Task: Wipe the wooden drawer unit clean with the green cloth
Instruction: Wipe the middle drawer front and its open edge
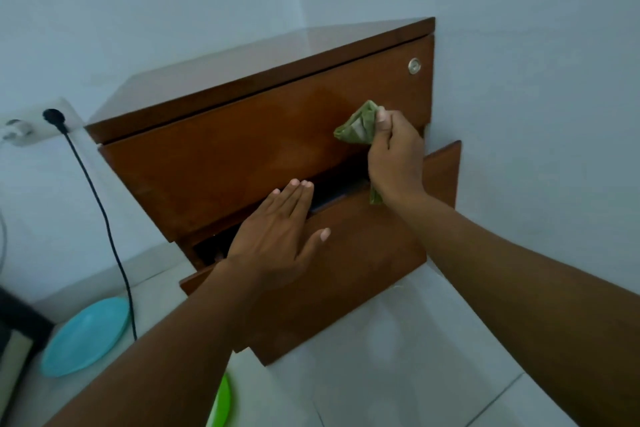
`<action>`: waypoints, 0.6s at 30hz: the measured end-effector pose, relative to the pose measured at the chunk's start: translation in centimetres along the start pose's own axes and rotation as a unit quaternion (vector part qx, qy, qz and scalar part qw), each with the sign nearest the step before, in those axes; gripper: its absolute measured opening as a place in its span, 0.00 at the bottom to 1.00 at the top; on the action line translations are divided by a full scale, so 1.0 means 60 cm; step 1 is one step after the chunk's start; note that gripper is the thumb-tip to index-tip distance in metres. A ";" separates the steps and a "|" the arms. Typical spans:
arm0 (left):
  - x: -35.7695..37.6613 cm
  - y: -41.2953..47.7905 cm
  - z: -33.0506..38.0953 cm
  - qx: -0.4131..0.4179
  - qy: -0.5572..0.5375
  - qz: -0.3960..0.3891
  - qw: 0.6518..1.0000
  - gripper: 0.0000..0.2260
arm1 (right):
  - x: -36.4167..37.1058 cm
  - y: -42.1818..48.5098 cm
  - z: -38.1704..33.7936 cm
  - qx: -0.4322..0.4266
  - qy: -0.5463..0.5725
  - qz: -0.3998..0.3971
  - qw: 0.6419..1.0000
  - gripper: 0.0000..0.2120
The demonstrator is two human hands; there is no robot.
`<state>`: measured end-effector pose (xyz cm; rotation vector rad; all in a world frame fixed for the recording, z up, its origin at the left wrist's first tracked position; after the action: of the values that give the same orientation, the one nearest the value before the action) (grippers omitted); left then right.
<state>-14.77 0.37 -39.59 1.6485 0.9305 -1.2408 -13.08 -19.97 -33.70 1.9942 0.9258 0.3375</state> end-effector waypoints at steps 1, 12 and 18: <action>-0.002 -0.012 -0.016 -0.006 -0.008 0.009 1.000 0.36 | 0.020 -0.011 -0.024 -0.016 0.013 -0.017 1.000 0.14; 0.012 -0.141 -0.164 -0.090 -0.036 0.066 0.993 0.36 | 0.165 -0.172 -0.183 -0.142 0.029 -0.163 0.976 0.15; 0.019 -0.160 -0.176 -0.110 -0.062 0.086 0.988 0.34 | 0.166 -0.185 -0.201 -0.197 -0.025 -0.210 0.957 0.16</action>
<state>-19.69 13.74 -40.99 1.4285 0.8010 -1.0709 -18.19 -1.79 -36.95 1.3969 1.1230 0.2087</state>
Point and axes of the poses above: each hand's wrist, its own y-axis towards the middle knuckle, its own x-axis out of the palm, z = x × y, the point moved 9 cm from there along y, towards the middle knuckle, and after that the axes turned 15 degrees about -x, right-handed, at the moved point
